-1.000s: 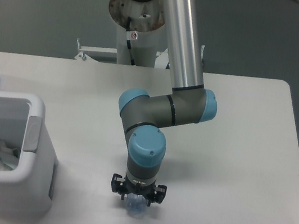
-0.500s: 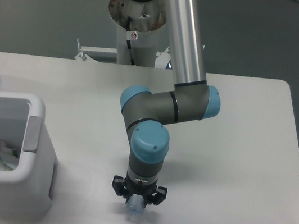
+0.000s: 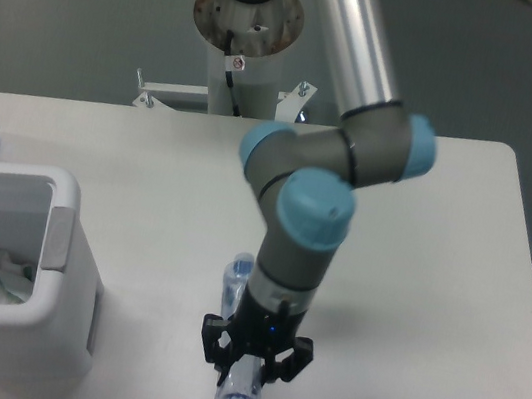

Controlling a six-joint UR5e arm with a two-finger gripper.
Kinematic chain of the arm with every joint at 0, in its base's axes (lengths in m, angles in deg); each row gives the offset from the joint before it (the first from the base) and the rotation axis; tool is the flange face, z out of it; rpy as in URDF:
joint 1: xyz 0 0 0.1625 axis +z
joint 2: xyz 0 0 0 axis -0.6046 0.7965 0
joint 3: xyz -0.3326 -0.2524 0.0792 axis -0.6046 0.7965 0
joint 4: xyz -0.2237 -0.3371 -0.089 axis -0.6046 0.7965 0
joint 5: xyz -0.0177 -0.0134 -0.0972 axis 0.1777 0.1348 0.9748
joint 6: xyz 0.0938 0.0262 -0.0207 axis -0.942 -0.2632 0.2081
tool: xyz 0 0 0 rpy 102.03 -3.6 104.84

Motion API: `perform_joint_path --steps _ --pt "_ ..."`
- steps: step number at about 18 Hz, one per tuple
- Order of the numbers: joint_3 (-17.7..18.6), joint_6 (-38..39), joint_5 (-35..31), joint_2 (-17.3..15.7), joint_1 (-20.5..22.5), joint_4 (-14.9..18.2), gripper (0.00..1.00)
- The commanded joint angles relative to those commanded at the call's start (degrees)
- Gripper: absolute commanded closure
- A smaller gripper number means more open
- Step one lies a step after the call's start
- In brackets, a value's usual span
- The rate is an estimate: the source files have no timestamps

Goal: Place the trash in the trash can
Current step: 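Carry the bottle over the white bin and lower it in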

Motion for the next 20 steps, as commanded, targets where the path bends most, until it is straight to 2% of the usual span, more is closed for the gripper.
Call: perform_joint_path --steps 2,4,7,11,17,20 --pt "-2.03 0.99 1.07 -1.49 -0.08 -1.22 0.5" --pt "-2.31 1.07 1.33 -3.6 -0.78 -3.77 0.5" --pt "-2.22 0.73 2.65 -6.15 -3.15 -6.15 0.5" --pt "-2.31 0.37 2.65 -7.65 -7.63 -8.52 0.5" --pt "-1.43 0.37 2.56 -8.53 -15.72 -8.61 0.51" --pt "-1.08 0.37 2.47 -7.92 -17.57 -8.61 0.5"
